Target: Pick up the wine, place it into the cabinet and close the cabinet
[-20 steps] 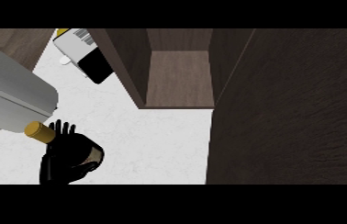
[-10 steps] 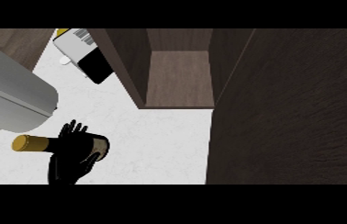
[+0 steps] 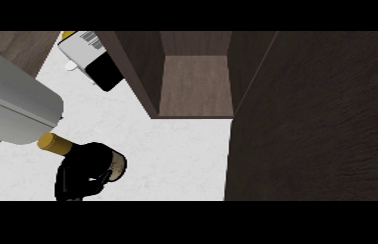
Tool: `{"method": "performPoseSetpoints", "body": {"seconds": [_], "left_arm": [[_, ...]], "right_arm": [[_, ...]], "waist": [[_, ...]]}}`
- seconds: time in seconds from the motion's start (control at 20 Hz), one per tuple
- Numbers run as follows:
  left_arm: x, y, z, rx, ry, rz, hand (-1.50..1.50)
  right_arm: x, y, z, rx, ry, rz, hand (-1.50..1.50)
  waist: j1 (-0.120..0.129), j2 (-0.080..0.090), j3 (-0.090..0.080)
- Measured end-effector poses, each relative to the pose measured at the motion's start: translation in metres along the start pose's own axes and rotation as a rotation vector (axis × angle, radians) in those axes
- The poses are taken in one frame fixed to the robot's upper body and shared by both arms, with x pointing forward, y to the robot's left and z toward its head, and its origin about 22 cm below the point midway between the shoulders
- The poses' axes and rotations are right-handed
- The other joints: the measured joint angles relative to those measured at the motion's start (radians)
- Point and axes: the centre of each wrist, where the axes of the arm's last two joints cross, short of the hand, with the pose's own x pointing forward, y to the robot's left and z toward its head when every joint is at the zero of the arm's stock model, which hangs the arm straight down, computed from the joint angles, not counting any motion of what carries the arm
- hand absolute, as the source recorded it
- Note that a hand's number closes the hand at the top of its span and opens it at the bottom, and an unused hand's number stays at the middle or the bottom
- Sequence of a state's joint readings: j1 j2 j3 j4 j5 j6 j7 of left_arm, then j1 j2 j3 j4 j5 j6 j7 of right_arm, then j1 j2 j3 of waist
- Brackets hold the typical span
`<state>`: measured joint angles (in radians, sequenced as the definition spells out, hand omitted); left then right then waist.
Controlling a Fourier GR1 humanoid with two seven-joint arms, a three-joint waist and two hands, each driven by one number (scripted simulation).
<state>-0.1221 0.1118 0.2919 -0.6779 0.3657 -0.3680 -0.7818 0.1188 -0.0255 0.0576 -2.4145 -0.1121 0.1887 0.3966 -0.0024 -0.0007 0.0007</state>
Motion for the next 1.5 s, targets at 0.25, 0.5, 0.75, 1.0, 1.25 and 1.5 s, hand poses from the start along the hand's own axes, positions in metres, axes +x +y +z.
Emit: {"method": "performPoseSetpoints", "body": {"seconds": [0.25, 0.5, 0.75, 1.0, 1.25, 1.5], "left_arm": [[-0.002, -0.001, 0.004, -0.035, -0.012, -0.04, 1.5], [0.002, 0.004, 0.008, -0.128, 0.017, -0.106, 1.5], [0.005, 0.007, 0.015, -0.164, 0.014, -0.128, 1.5], [0.005, 0.001, 0.023, -0.213, 0.025, -0.098, 1.5], [0.006, -0.021, 0.028, -0.27, 0.039, -0.048, 1.5], [0.026, -0.053, 0.031, -0.33, 0.031, -0.01, 1.5]], "right_arm": [[-0.001, -0.002, -0.015, -0.002, -0.004, 0.005, -1.5], [-0.004, -0.003, -0.011, -0.006, 0.0, 0.006, -1.5], [-0.006, -0.002, -0.009, -0.005, 0.007, 0.005, -1.5], [-0.008, -0.005, -0.005, -0.009, 0.007, 0.007, -1.5], [-0.007, -0.003, -0.003, -0.012, 0.008, 0.001, -1.5], [-0.009, -0.007, -0.007, -0.013, 0.005, -0.012, -1.5]], "waist": [[0.002, -0.001, 0.002], [0.0, -0.006, 0.009], [0.001, -0.008, 0.011], [0.002, -0.006, 0.008], [0.004, -0.003, 0.002], [0.008, -0.002, 0.001]]}}
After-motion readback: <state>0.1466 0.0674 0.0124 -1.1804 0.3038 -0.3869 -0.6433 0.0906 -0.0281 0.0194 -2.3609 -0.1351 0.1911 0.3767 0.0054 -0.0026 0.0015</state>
